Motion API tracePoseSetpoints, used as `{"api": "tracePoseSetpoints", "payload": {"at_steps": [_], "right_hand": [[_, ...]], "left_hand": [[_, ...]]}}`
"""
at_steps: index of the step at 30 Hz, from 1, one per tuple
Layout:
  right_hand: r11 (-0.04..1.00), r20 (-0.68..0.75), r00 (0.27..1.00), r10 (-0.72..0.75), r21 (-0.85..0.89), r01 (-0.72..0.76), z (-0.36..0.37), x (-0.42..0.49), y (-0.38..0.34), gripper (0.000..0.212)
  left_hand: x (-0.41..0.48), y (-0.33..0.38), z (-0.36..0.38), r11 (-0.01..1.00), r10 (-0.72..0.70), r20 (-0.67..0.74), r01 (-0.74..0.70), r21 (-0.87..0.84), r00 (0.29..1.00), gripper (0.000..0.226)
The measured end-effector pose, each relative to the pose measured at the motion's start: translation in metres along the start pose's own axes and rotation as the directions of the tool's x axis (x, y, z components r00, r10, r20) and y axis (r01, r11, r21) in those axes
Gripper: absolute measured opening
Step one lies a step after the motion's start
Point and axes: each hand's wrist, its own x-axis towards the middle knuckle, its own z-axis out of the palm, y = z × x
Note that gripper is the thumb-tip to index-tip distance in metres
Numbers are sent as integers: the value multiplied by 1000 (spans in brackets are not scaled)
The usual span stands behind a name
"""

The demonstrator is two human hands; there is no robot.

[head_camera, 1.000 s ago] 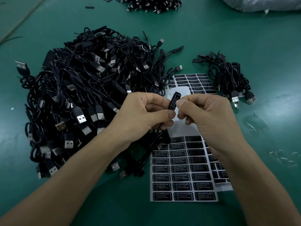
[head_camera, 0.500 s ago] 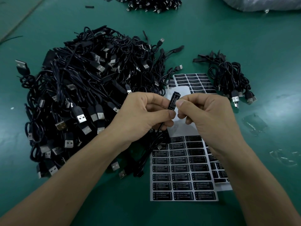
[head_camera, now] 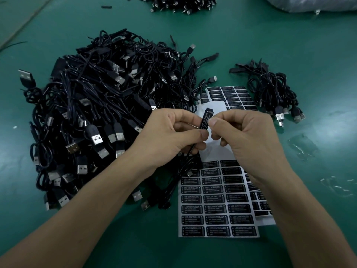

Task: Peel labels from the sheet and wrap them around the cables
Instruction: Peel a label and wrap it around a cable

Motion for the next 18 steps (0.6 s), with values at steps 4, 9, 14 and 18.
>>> {"api": "tracePoseSetpoints", "payload": {"at_steps": [4, 9, 14, 18], "right_hand": [[1000, -14, 1000, -1, -1, 1, -1, 1, 1, 17], [1000, -3, 1000, 11, 25, -11, 0, 1, 0, 17], [999, 3, 1000, 13, 37, -13, 0, 1, -1, 17], [1000, -2, 1000, 14, 24, -14, 0, 1, 0, 16]], "left_hand": [[1, -1, 0, 1000, -1, -4, 1, 1, 1000, 17], [1, -1, -1, 1000, -1, -6, 1, 11, 1000, 18], [1, -1, -1, 1000, 6, -1, -6, 13, 1000, 18], [1, 0, -1, 1000, 12, 6, -12, 11, 1000, 17]]}}
